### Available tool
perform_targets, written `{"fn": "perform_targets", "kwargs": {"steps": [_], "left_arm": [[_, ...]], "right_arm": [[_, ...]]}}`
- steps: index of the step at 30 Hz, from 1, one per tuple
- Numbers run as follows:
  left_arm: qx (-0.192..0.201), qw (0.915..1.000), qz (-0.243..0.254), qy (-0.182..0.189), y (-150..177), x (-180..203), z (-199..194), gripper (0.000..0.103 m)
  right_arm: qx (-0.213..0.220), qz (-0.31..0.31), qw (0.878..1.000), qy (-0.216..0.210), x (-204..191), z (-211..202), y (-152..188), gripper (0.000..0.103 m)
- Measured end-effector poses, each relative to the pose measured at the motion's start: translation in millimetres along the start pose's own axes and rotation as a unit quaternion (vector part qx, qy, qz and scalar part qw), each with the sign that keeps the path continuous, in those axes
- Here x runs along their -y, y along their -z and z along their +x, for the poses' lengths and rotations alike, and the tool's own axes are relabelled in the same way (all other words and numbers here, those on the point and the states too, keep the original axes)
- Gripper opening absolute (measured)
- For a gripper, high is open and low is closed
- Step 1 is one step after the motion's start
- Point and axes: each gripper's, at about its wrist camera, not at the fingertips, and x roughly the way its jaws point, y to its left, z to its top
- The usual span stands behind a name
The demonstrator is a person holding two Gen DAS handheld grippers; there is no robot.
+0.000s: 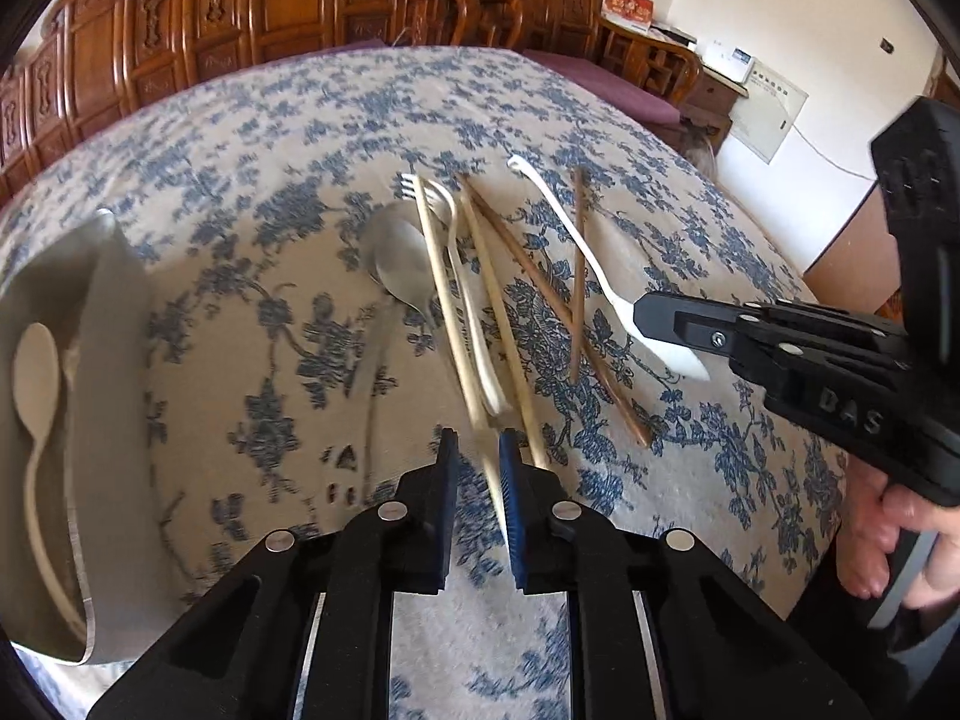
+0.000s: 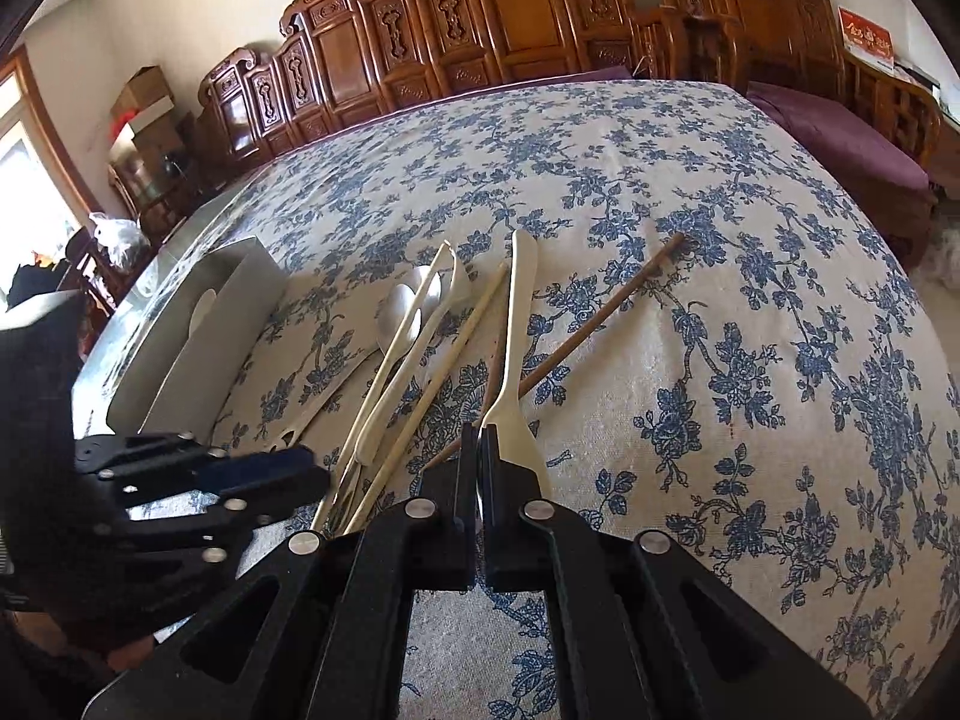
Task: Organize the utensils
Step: 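Grasp a wooden chopstick with the left tool while the right tool grasps a white spoon, then carry the chopstick into the grey tray and open the left tool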
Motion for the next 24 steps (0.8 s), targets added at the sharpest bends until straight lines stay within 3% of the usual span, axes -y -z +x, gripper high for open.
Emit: {"fn": "perform_targets", "kwargs": {"steps": [11,24], "left_arm": [[0.001,0.9996,-0.028,-0.006,-1,-6,1,0.004],[0.044,0.9977,-0.018,-0.049,4,-38,-64,0.004]], "right_arm": [[-0.001,-0.006,1.000,-0.007,-9,2,-3,0.002],[0.011,-0.041,0.998,-0.042,-49,-3,-6,0.002]]}}
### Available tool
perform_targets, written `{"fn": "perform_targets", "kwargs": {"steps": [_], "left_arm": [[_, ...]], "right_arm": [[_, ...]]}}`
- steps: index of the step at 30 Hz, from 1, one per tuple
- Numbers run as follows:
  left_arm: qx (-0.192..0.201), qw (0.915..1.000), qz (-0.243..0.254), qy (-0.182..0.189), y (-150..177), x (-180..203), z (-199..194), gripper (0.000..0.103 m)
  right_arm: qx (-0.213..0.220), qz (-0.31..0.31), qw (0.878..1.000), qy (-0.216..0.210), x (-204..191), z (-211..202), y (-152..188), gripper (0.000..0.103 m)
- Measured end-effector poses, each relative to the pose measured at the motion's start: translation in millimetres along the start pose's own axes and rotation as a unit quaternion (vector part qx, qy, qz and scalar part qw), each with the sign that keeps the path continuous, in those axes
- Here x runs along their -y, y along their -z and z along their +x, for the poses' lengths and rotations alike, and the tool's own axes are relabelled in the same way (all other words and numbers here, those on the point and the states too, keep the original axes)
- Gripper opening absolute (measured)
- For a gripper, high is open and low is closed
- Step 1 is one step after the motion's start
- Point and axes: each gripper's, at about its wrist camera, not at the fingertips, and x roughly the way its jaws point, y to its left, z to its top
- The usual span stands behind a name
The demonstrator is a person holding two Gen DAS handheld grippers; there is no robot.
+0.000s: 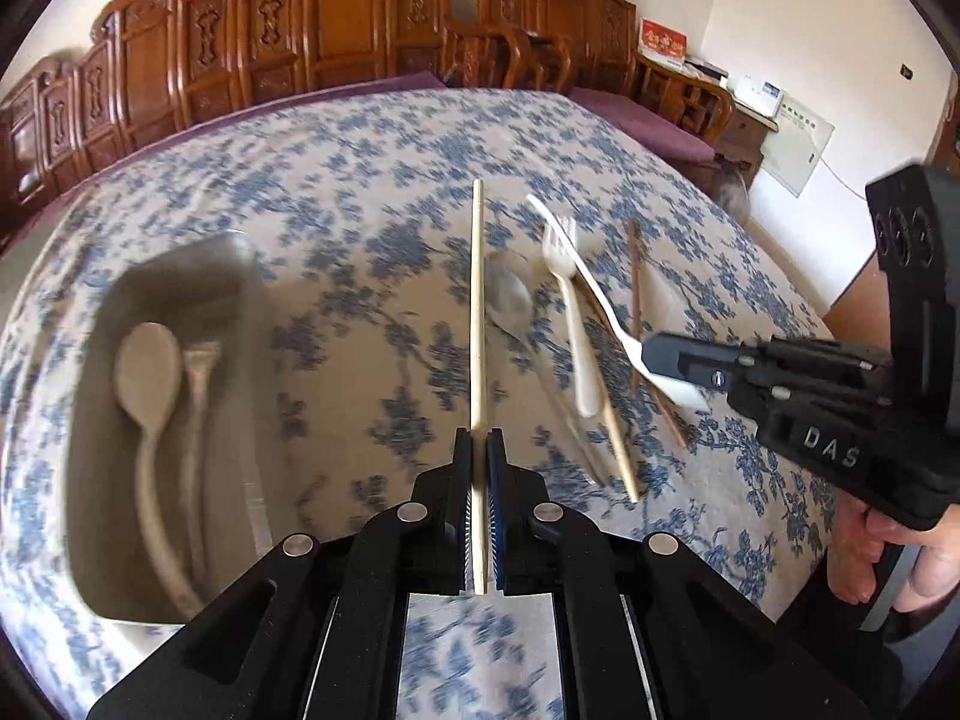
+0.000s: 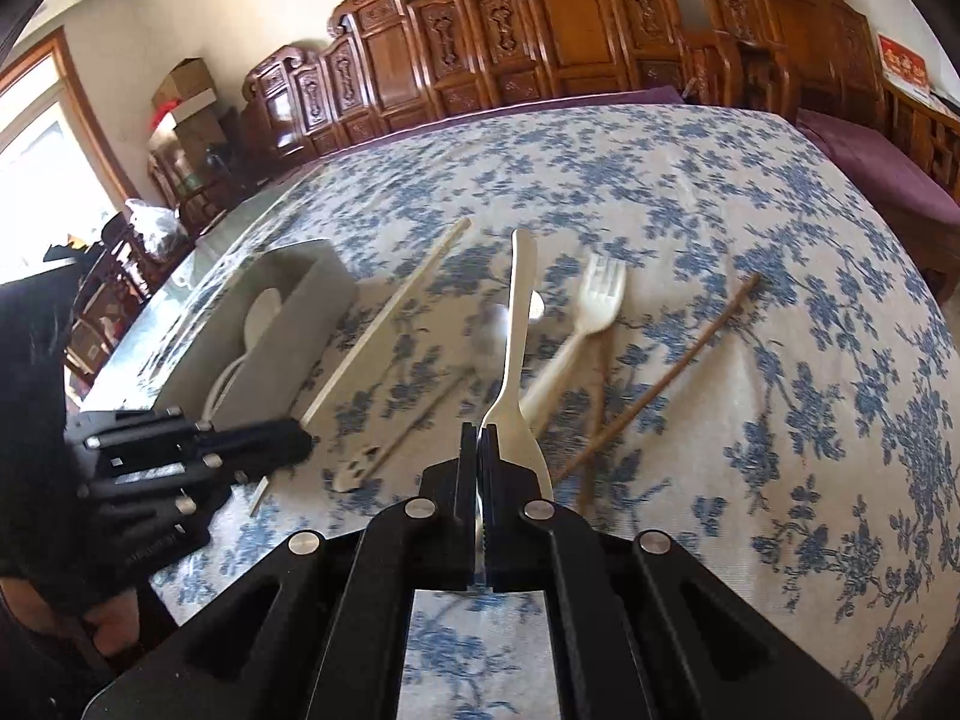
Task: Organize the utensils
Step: 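Carry the chopstick into the grey tray and open the left tool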
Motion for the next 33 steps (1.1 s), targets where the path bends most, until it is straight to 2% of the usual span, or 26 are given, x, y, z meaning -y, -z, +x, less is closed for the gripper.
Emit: {"fn": "perform_targets", "kwargs": {"steps": [7,16,25,33], "left_arm": [[0.018,0.9994,-0.021,-0.022,2,-36,-36,0.004],[0.026,0.9976,-0.036,-0.054,8,-70,-60,0.004],[-0.008,0.9933,-0.060,-0.098,8,-115,-41,0.004],[-0.026,0.9927,-0.071,-0.094,17,-128,-28,0.004]], "right_arm": [[0.003,-0.014,1.000,-0.025,-23,-1,0,0.002],[0.018,-0.028,0.998,-0.050,-45,-9,-3,0.002],[0.014,-0.047,0.997,-0.061,-65,-7,1,0.002],[0.005,-0.041,0.998,-0.057,-60,0,3,0.002]]}}
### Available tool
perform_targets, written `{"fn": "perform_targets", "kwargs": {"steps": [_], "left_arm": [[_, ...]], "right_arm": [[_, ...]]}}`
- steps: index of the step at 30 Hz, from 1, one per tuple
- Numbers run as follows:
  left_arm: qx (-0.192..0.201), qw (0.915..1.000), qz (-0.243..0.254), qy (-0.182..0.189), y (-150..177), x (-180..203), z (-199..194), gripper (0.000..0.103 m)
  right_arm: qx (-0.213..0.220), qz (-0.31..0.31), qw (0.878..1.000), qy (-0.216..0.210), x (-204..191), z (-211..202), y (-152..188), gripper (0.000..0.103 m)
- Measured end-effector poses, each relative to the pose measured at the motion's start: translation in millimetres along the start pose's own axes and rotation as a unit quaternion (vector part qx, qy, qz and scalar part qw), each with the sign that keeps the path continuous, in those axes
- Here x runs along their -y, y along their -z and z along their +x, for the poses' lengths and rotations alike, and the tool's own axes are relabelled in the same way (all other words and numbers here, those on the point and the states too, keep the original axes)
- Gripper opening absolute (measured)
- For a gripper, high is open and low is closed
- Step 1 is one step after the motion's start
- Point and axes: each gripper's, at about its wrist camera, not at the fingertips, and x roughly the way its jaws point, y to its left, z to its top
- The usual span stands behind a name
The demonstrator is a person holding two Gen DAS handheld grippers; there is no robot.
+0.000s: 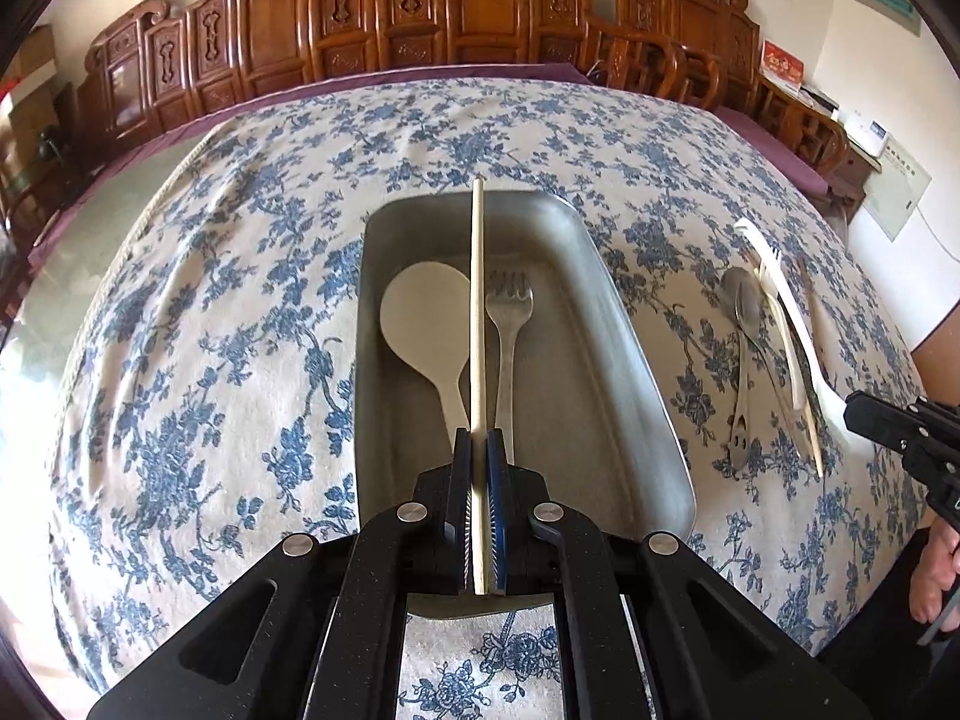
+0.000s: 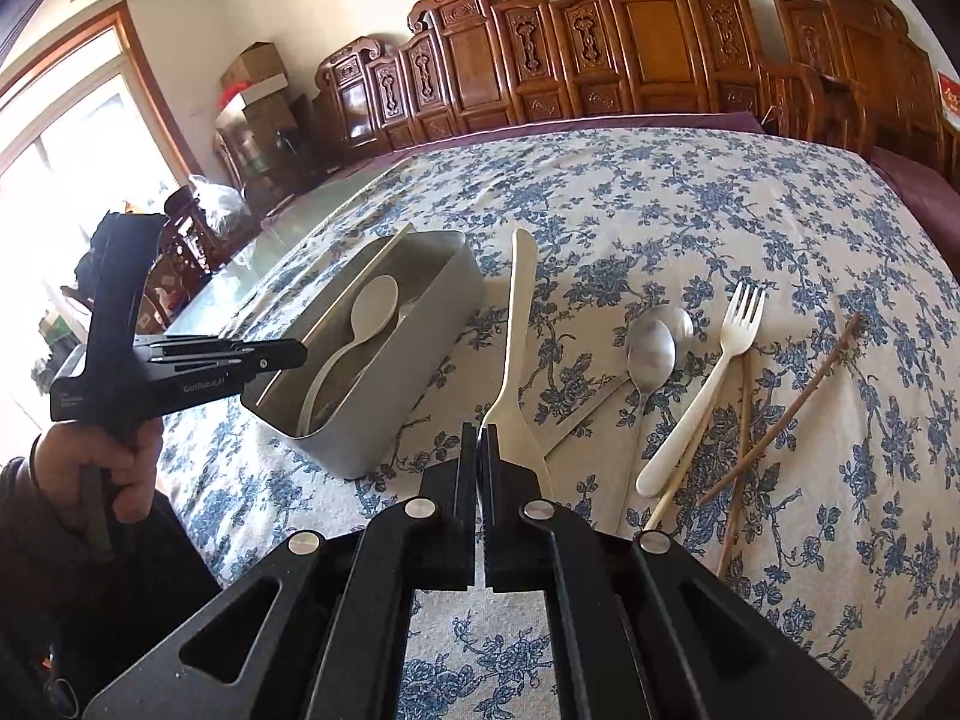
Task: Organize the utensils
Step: 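Carry the chopstick into the grey tray and open the left tool, then lower the white spoon into the grey tray and open the right tool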
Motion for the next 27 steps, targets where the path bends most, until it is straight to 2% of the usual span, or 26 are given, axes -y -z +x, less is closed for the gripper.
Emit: {"fn": "perform_targets", "kwargs": {"steps": [6,11,16,19,27], "left_arm": [[-0.004,1.0000,-0.001,0.006,2,0,7,0.004],[0.003,1.0000,-0.003,-0.004,-1,-2,6,0.006],[0.027,0.9995,-0.013,0.003,-1,-9,-9,0.007],[0.041,0.9989,-0.020,0.013,-1,-14,-19,0.011],[0.076,0.9959,-0.041,0.025,-4,-37,-44,0.011]], "right_arm": [[-0.003,-0.007,1.000,-0.003,-8,0,0,0.002],[-0.003,-0.012,1.000,-0.004,-14,-1,-2,0.002],[-0.008,-0.015,1.000,-0.004,-19,2,-11,0.002],[-0.010,-0.024,1.000,-0.005,-28,5,-18,0.002],[-0.008,-0.026,0.999,-0.033,-63,28,-44,0.002]]}}
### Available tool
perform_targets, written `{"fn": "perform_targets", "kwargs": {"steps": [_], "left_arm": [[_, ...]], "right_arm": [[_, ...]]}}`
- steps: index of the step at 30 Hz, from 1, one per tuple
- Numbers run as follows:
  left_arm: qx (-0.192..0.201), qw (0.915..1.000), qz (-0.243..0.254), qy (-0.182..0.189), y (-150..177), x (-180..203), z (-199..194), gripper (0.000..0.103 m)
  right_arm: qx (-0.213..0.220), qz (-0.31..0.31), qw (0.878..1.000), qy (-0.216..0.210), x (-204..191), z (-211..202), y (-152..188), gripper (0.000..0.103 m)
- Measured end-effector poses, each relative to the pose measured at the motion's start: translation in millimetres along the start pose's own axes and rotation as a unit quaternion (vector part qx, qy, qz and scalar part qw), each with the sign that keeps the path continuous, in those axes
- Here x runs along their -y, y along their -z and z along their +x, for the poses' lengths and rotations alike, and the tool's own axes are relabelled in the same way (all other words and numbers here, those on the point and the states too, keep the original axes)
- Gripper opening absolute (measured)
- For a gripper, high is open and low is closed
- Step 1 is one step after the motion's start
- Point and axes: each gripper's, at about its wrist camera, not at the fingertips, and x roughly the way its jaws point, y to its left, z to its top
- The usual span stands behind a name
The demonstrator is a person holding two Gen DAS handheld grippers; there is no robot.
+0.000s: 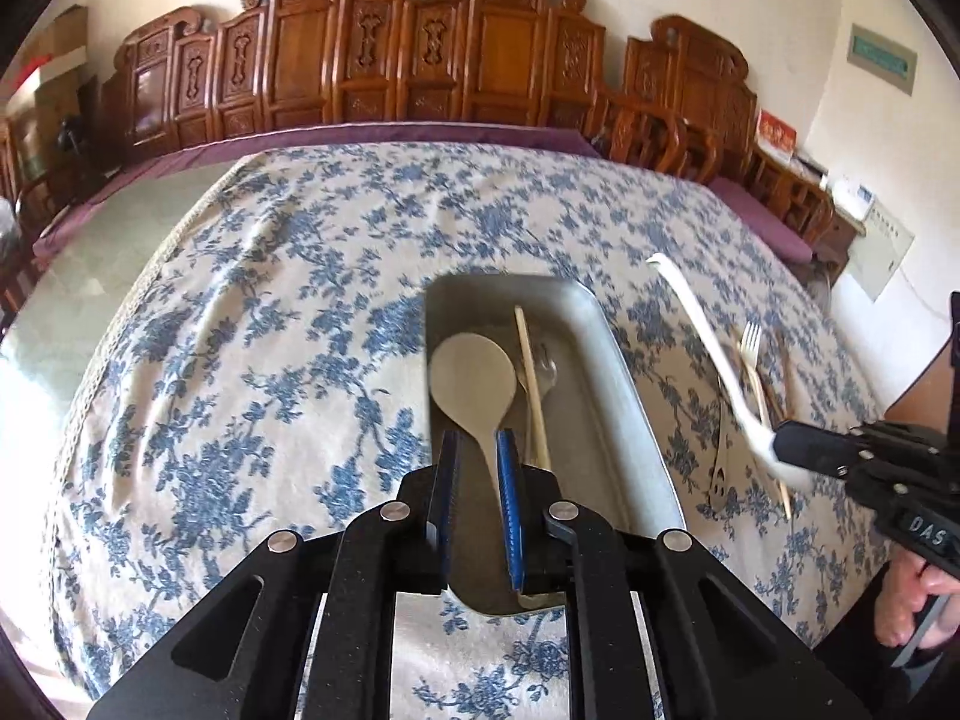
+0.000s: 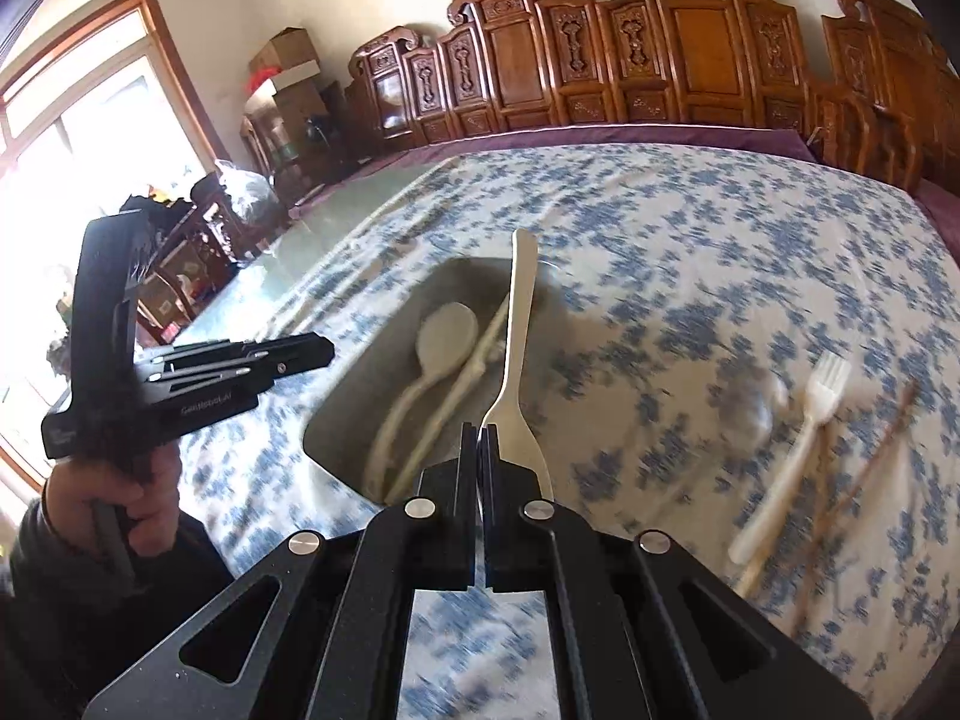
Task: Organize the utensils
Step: 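Lower the white spoon into the grey tray and open the right tool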
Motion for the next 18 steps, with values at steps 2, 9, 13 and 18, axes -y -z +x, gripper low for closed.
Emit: {"fn": "perform_targets", "kwargs": {"steps": [2,9,13,18], "left_arm": [[0.002,1.0000,-0.007,-0.001,-1,-8,-2,0.011],[0.011,0.9997,-0.019,-0.009,-2,-27,-7,0.011],[0.011,0.9996,-0.024,-0.010,-2,-32,-7,0.011],[0.006,0.9997,-0.020,-0.014,0,-31,-4,0.011]], "right_arm": [[-0.004,0.001,1.000,-0.007,-9,13,-5,0.002],[-0.024,0.025,0.999,-0.022,-25,56,-17,0.002],[-0.037,0.029,0.999,-0.018,-29,74,-19,0.002],[-0.047,0.023,0.998,-0.016,-33,85,-16,0.005]]}}
